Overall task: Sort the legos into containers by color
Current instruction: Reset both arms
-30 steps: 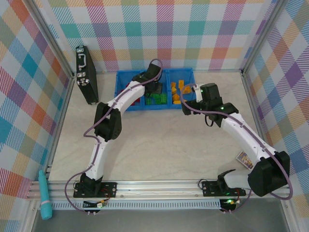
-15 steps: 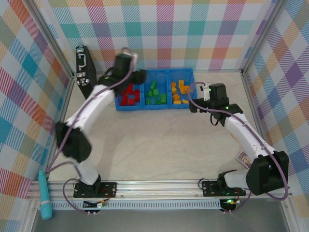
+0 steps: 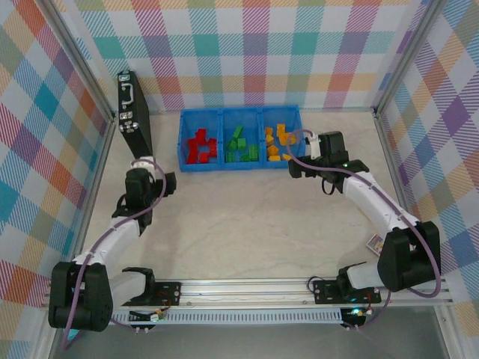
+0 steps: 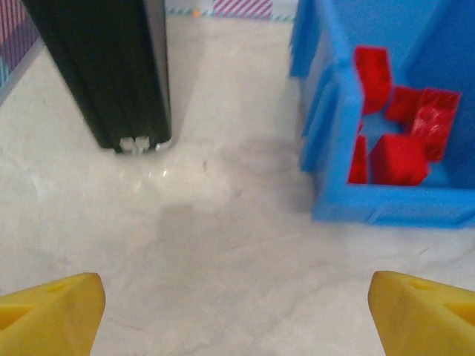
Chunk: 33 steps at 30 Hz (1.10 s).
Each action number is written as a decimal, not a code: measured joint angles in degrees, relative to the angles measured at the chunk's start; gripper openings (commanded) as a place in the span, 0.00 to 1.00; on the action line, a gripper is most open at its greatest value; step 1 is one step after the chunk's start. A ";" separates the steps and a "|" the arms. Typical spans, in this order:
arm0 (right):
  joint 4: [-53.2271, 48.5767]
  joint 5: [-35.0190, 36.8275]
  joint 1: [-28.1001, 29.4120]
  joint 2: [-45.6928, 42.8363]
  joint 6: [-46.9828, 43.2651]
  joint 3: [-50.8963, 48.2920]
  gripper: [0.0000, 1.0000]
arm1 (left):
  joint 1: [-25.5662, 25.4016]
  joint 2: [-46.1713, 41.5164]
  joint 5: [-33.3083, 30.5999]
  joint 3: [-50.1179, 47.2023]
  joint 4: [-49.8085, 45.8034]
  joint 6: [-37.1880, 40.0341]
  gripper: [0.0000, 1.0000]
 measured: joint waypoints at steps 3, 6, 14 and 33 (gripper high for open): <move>0.61 0.61 0.00 -0.96 0.02 -1.38 0.99 | 1.75 4.66 0.68 -4.11 9.57 -0.26 0.90; 2.95 1.57 0.00 -3.72 0.00 -5.44 0.99 | 4.46 11.93 3.32 -6.86 19.61 -2.14 0.98; 15.13 5.90 0.00 -15.41 0.02 -22.10 0.99 | 4.48 25.27 7.93 -7.37 35.52 -3.30 1.00; 60.26 7.06 -7.85 1.75 -3.96 -39.67 0.99 | -0.70 26.75 2.67 -3.52 34.51 0.31 1.00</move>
